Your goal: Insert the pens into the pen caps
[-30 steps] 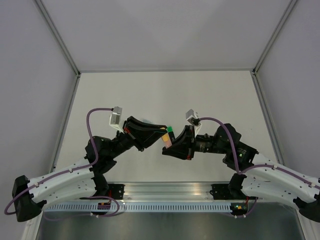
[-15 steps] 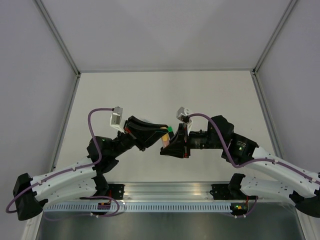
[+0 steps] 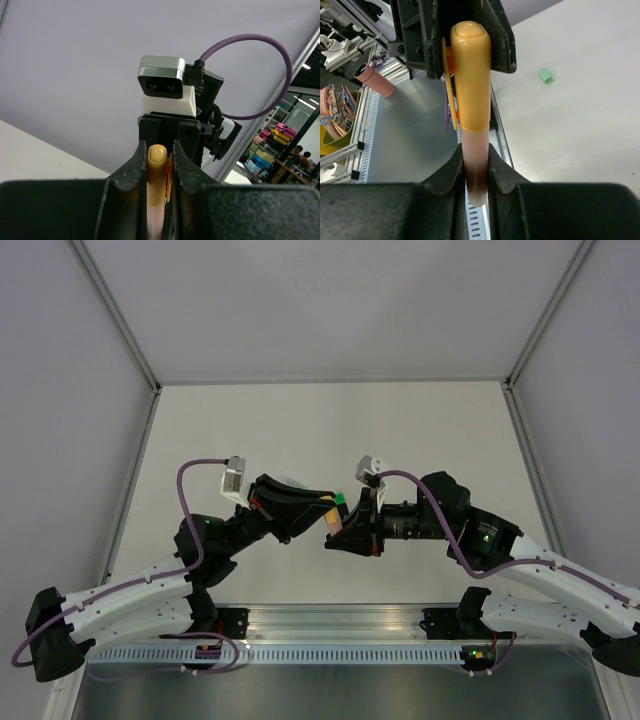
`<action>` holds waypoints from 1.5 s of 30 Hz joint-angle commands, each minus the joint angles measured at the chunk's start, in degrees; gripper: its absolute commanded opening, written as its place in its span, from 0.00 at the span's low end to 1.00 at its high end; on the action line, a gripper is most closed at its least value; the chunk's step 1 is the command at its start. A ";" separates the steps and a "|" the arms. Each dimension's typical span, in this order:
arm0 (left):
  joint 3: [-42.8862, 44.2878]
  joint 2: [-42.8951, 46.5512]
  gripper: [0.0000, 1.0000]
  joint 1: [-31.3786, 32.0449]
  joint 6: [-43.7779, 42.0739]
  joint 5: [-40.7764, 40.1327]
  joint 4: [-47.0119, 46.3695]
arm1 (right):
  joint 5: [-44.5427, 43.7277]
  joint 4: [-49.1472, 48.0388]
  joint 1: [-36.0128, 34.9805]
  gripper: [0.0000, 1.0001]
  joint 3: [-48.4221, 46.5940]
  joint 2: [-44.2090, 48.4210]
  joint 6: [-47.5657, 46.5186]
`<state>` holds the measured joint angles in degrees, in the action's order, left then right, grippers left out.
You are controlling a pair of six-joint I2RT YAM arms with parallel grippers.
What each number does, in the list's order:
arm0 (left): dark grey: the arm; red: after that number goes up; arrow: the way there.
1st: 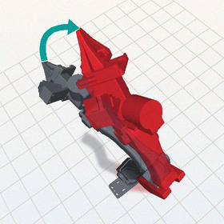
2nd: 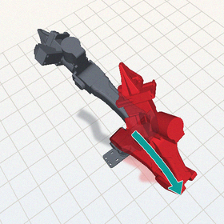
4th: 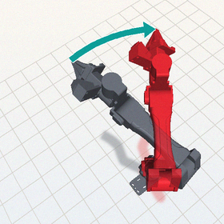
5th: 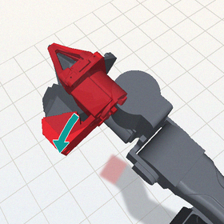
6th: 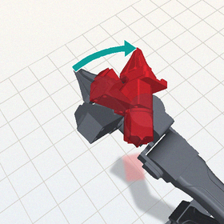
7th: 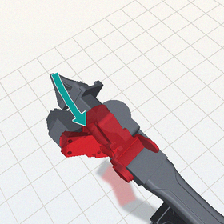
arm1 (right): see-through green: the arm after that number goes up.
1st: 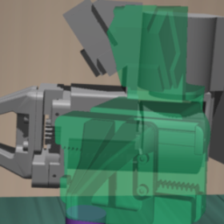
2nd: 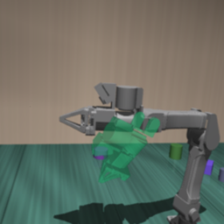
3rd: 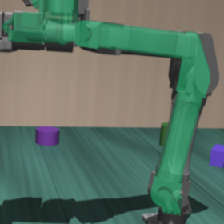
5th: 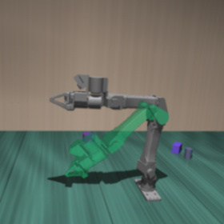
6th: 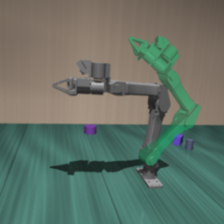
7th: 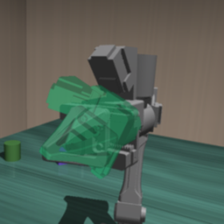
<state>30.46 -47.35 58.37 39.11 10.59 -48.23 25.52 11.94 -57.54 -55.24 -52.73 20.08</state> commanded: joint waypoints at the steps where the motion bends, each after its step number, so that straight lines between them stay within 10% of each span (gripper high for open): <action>1: -4.88 -1.43 0.02 2.19 -2.02 14.28 15.18 | -14.27 -20.39 2.34 0.00 -9.62 3.60 -0.47; 35: -11.12 -6.70 0.02 2.19 -2.81 19.03 7.71 | -17.17 -10.29 2.52 0.00 -30.79 -9.85 -8.30; 45: 1.43 1.38 0.02 2.01 -6.06 9.11 25.09 | -11.47 -8.96 2.78 0.00 -22.20 -6.34 -8.30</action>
<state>30.35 -45.21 57.39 37.06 7.53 -53.10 22.55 31.86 -57.36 -76.44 -61.17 10.22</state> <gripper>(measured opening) 0.209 0.221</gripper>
